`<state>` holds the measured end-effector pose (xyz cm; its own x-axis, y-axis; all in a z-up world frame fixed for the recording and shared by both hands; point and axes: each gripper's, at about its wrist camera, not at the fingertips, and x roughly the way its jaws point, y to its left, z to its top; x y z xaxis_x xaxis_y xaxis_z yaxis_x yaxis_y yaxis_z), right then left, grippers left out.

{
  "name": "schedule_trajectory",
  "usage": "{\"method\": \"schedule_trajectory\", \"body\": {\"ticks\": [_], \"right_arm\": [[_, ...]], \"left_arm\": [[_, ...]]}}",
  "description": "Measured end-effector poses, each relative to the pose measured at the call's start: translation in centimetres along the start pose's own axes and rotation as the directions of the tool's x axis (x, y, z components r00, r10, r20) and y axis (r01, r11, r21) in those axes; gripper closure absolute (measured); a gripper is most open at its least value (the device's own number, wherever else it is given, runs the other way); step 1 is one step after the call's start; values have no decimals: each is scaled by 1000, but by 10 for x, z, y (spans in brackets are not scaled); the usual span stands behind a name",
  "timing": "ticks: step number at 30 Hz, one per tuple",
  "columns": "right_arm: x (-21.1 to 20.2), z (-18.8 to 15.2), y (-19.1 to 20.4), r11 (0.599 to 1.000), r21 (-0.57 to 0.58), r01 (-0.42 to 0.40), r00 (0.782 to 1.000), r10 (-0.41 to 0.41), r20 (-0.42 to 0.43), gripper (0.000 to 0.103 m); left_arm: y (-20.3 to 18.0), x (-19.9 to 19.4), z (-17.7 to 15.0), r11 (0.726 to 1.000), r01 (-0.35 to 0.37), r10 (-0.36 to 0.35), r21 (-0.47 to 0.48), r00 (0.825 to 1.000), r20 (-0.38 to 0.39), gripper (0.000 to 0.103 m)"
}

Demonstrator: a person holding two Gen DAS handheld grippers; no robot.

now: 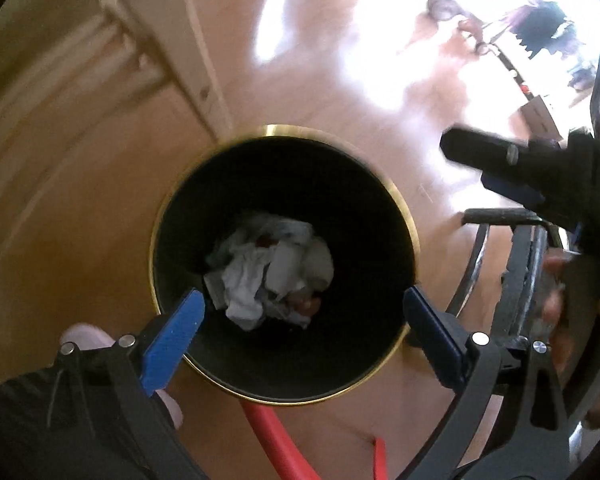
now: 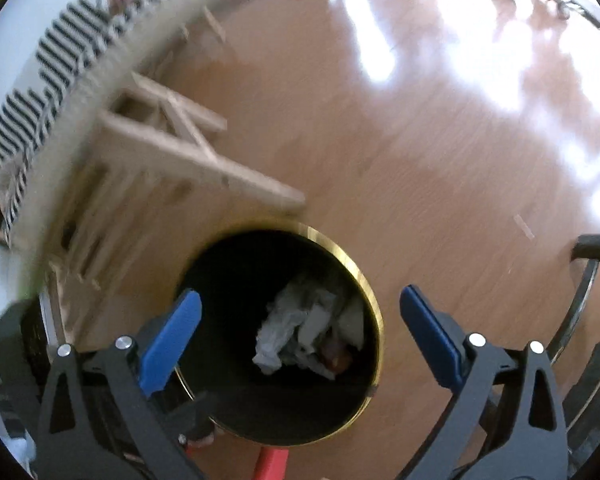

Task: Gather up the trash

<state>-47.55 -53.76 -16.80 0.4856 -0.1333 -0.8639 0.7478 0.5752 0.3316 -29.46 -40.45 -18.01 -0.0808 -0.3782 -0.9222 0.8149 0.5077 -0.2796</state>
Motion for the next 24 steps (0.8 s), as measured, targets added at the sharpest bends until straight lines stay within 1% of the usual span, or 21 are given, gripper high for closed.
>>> {"method": "schedule_trajectory", "body": {"ticks": [2,3,4,5,6,8,9,11,12,13,14,15,16,17,18,19,20,21,22,23,24], "right_arm": [[-20,4,9,999,-36,37,997,-34,70,7],[-26,6,16,998,-51,46,995,-42,95,7],[-30,10,20,997,-60,50,993,-44,105,7],[-33,17,34,996,-77,46,993,-37,113,7],[-36,24,45,995,-91,32,992,-21,121,7],[-45,38,79,992,-125,-8,987,27,155,7],[-52,48,106,986,-159,-42,980,72,187,7],[-61,63,156,968,-231,-100,957,157,243,7],[-63,69,190,948,-286,-141,945,215,248,7],[-63,75,220,927,-331,-177,937,262,233,7],[-60,80,249,905,-370,-209,930,301,211,7],[-55,88,287,885,-402,-235,924,332,191,7],[-51,94,312,880,-408,-241,921,340,189,7],[-45,99,338,883,-402,-244,920,341,191,7],[-34,106,372,892,-381,-241,926,329,185,7],[-25,110,395,901,-364,-236,934,314,171,7],[-13,111,426,909,-346,-234,942,300,148,7],[-5,108,445,912,-340,-229,947,290,139,7],[5,101,469,915,-345,-209,954,268,135,7],[12,91,486,911,-366,-190,957,255,139,7],[18,81,497,902,-391,-184,956,257,143,7]], "left_arm": [[-12,-32,7,999,-13,9,39,996,93,6],[-16,-49,12,998,-23,15,56,990,142,6],[-20,-73,18,996,-50,34,72,979,203,6],[-19,-98,25,993,-89,66,74,963,263,6],[-17,-113,29,992,-103,78,67,952,295,6],[6,-169,40,990,-140,128,1,904,407,6],[16,-185,42,989,-148,145,-27,889,434,6],[58,-239,42,978,-166,208,-127,829,518,6],[74,-256,43,970,-176,238,-165,810,536,6],[100,-279,38,953,-200,294,-225,781,551,6],[124,-294,32,931,-231,355,-284,756,550,6],[158,-312,23,887,-279,447,-368,721,529,6],[179,-319,16,859,-303,494,-413,702,513,6],[209,-326,6,819,-323,549,-474,681,484,6],[229,-330,-1,794,-329,576,-511,677,458,6],[259,-333,-11,758,-326,604,-565,677,420,6],[283,-335,-19,731,-317,621,-604,676,397,6],[305,-336,-27,709,-308,631,-634,679,375,6],[321,-336,-33,697,-306,634,-649,685,358,6],[335,-336,-38,681,-310,643,-664,687,338,6],[347,-336,-42,659,-320,659,-681,683,316,6]]}}
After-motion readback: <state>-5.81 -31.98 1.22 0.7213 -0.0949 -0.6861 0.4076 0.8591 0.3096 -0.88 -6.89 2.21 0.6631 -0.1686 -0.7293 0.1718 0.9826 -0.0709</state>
